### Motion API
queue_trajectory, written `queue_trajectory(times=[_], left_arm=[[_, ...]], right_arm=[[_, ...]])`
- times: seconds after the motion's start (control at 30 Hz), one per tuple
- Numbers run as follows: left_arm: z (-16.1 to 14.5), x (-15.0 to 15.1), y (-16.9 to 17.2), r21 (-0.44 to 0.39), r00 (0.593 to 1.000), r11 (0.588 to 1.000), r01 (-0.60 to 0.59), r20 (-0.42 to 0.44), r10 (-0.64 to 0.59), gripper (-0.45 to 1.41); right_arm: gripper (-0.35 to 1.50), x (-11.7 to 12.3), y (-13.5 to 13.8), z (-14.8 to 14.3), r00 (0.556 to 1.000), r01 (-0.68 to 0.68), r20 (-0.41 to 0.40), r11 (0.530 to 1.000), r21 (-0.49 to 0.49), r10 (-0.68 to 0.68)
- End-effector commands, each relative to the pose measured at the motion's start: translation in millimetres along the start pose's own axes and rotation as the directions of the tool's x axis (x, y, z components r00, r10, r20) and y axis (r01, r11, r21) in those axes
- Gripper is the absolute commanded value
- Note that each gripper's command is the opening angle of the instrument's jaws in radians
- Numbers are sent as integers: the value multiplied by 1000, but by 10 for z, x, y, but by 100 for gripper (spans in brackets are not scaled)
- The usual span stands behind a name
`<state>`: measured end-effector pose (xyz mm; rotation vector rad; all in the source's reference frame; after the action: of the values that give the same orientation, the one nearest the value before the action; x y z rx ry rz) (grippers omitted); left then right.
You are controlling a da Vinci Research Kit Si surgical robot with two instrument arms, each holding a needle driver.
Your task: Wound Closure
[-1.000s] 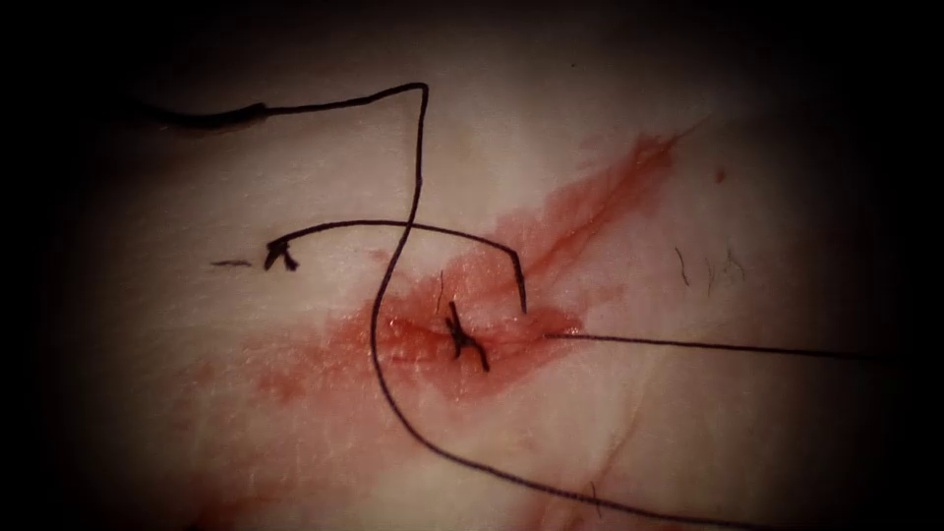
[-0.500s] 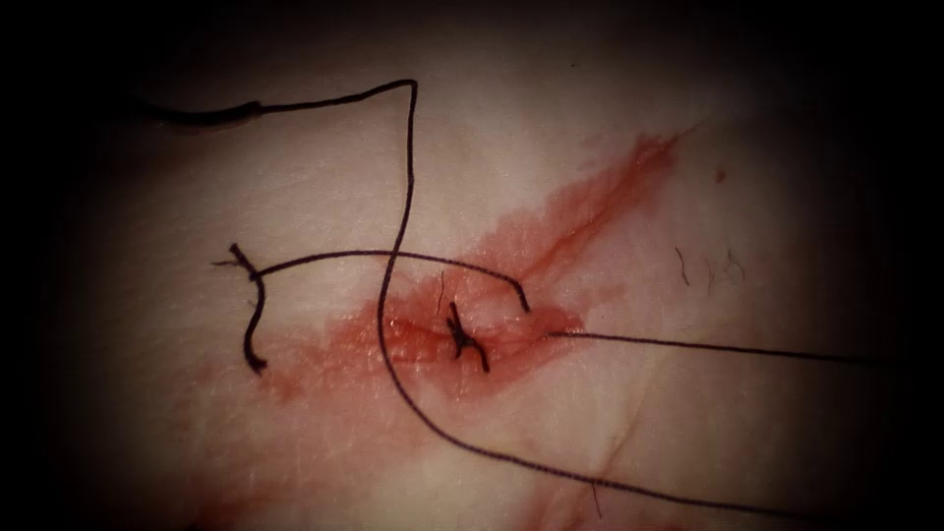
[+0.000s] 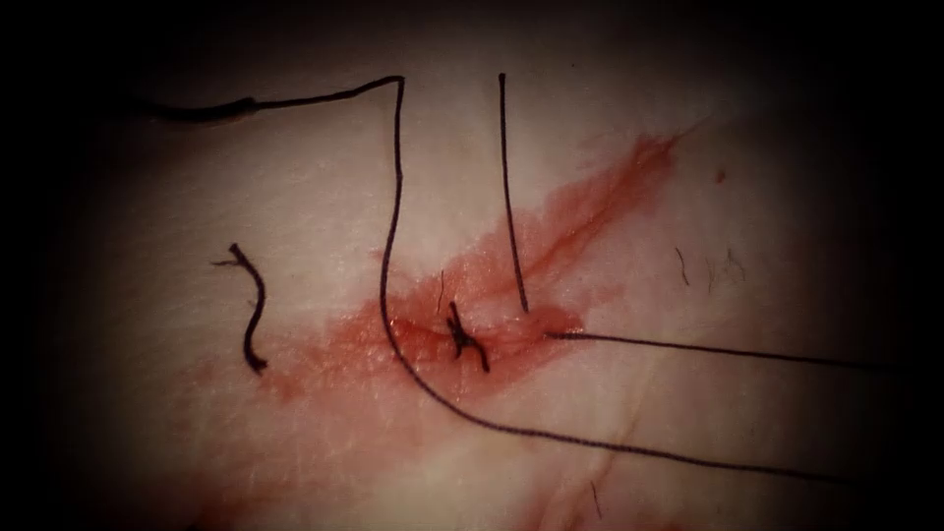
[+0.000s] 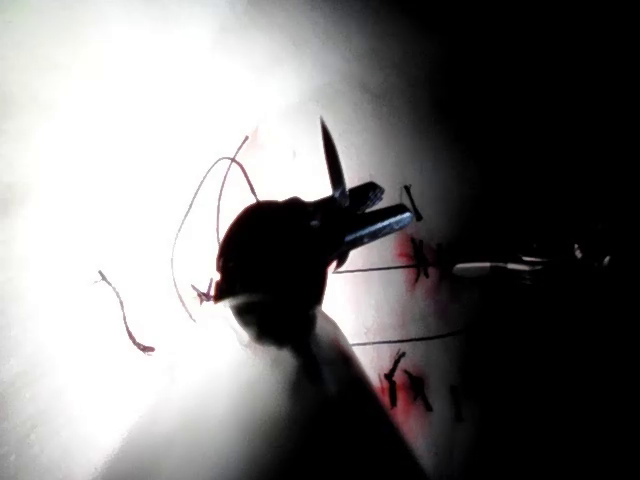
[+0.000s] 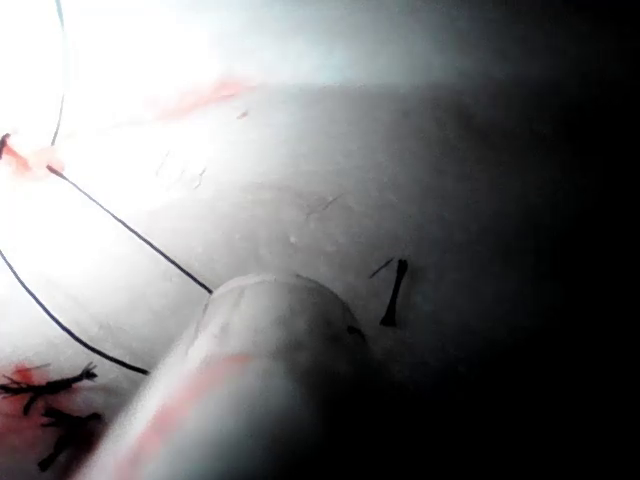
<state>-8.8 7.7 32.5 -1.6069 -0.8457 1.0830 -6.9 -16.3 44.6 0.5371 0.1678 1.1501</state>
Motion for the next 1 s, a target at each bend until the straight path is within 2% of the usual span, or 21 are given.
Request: queue_trajectory(times=[0.03, 1.0], left_arm=[[5, -2, -5, 0, 1000, 1000, -1, -1, 1, -45], [4, -1, -5, 0, 1000, 1000, -12, -1, 12, -45]], right_arm=[[-35, 4, -5, 5, 1000, 1, 3, 1000, -4, -1], [-35, -15, 11, -7, 997, -35, 64, 999, -35, 37]])
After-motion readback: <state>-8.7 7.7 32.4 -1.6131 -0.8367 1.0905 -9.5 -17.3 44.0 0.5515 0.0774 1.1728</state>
